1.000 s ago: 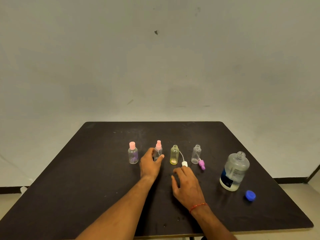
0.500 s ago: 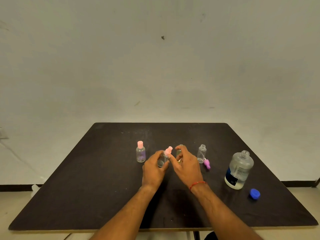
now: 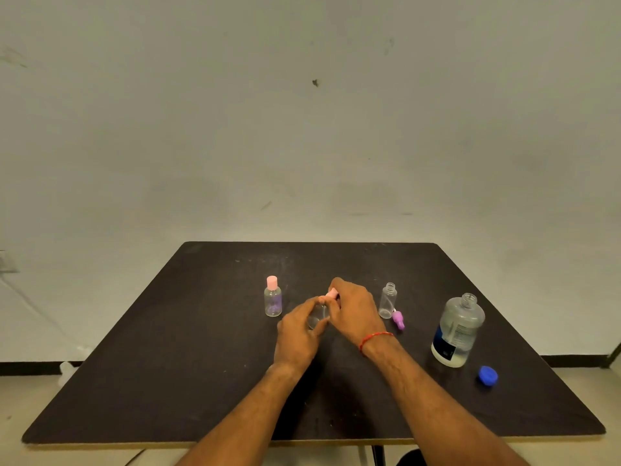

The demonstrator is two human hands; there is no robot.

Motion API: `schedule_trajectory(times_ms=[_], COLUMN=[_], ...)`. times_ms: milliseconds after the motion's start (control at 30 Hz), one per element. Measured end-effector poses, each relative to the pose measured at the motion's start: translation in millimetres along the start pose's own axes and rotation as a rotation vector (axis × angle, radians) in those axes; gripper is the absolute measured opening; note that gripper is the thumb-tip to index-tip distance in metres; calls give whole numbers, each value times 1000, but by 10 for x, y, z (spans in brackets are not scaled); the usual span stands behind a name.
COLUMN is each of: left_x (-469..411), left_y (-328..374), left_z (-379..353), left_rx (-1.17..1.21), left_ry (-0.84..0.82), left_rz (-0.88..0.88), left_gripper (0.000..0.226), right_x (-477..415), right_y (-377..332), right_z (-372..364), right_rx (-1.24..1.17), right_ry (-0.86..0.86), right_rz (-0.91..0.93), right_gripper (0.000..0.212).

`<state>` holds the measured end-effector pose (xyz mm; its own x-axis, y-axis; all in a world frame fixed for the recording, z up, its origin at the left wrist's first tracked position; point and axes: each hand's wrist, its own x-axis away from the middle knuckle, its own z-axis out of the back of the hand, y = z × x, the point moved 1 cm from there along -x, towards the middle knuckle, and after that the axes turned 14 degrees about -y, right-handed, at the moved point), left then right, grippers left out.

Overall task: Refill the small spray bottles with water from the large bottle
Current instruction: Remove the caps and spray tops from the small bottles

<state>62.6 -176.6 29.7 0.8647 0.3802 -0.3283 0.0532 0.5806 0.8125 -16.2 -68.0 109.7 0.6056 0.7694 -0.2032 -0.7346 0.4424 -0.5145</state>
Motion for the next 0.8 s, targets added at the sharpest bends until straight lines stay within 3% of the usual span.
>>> schedule_trajectory(times_ms=[300, 500, 667, 800], left_x=[-21, -17, -10, 1], left_y=[-12, 6, 25, 27], left_z=[80, 79, 87, 111], left_rx=[-110, -30, -55, -40], left_ry=[-68, -33, -13, -26], left_rz=[-3, -8, -24, -17], left_gripper=[35, 22, 26, 29], right_x=[-33, -32, -80, -82], right_y=[50, 46, 19, 10], right_z=[32, 4, 50, 45], right_rx=[8, -61, -44, -84], right_ry=[-99, -109, -21, -79], right_rz=[104, 122, 50, 116], right_gripper=[11, 50, 16, 21])
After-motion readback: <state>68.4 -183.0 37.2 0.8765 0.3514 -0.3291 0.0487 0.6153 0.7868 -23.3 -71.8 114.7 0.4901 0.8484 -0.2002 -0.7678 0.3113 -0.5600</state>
